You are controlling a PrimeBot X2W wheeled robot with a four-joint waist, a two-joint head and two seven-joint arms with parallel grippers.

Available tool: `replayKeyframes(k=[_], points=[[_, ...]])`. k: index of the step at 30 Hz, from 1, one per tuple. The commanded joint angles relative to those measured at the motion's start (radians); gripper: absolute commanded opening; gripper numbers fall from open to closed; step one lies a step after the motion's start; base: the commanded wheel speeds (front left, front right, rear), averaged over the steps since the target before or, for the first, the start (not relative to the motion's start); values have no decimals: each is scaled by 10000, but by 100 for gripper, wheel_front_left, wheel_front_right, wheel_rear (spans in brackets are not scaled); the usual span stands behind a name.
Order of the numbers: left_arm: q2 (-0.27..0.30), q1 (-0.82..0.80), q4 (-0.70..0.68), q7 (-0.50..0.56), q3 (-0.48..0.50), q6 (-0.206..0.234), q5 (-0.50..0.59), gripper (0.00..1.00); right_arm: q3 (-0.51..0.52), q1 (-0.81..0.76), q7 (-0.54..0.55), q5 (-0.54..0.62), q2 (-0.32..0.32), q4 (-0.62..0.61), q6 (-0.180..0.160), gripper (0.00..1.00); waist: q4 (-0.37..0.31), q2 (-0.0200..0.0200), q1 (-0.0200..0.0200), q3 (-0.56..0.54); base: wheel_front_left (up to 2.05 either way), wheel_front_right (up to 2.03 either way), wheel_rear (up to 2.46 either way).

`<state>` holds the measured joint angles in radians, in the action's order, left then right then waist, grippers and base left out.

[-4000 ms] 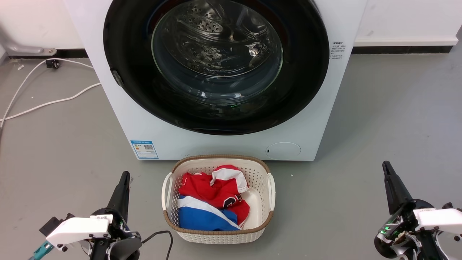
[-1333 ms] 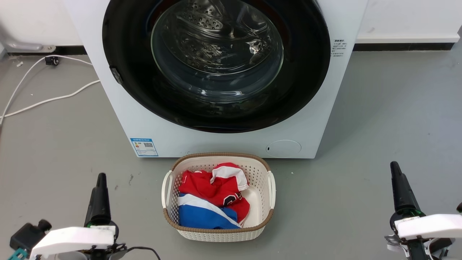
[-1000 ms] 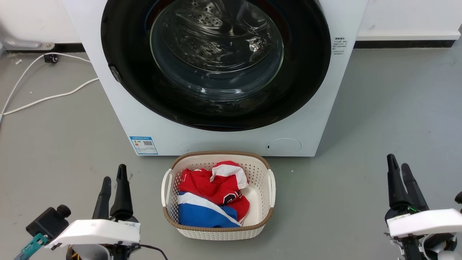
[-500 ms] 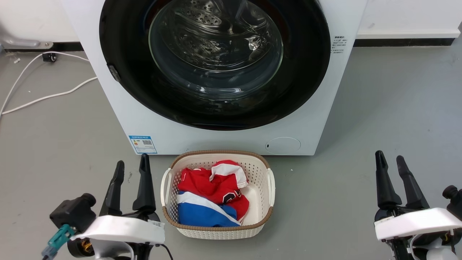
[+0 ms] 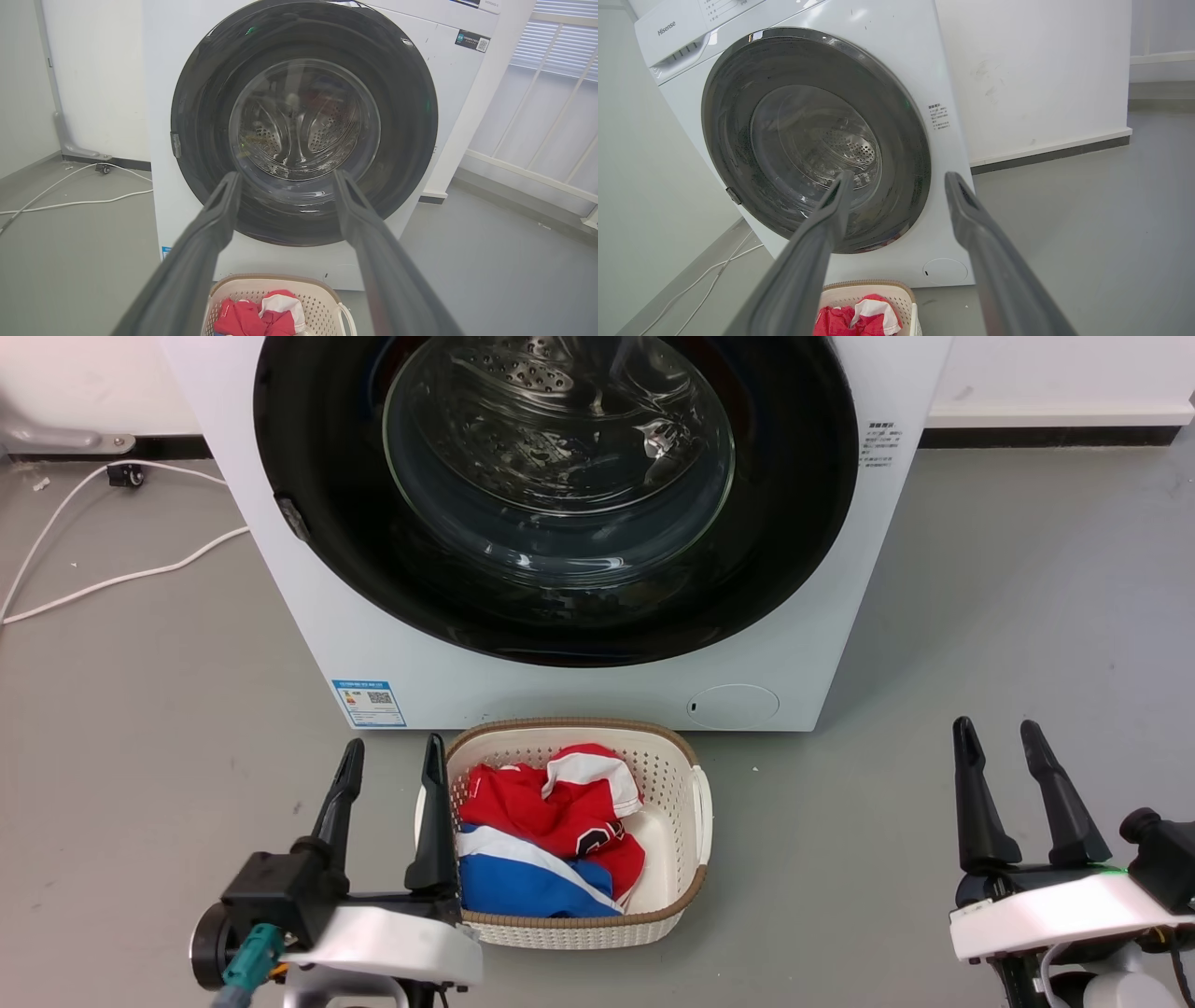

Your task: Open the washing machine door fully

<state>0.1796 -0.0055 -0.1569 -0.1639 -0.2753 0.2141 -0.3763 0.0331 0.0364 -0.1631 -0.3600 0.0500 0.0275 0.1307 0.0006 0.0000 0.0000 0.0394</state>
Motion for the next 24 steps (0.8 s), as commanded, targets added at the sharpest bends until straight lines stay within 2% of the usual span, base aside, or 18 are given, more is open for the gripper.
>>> replayKeyframes(k=[1,3,7,12,18,24], points=[[158,-212,-31,-109,-213,220,272,100,-26,18,-102,334,7,-157,0,100,-3,0,0,9,0,0,0],[196,-213,22,-152,-418,363,263,100,-40,-4,-157,533,7,-146,-1,100,-7,0,0,20,0,0,0],[206,-122,228,-222,-515,318,234,100,-28,-50,-226,864,7,-20,-1,100,-11,0,0,30,0,0,0],[11,67,574,-344,-281,-174,323,100,-56,-59,-338,1377,7,15,-1,100,-20,0,0,26,0,0,0],[-192,226,743,-468,25,-752,1012,100,-138,-101,-476,1909,6,-58,-1,100,-30,0,0,17,0,0,0],[-293,318,718,-592,61,-904,1761,100,-173,-114,-610,2401,5,-136,-1,100,-33,0,0,11,0,0,0]])
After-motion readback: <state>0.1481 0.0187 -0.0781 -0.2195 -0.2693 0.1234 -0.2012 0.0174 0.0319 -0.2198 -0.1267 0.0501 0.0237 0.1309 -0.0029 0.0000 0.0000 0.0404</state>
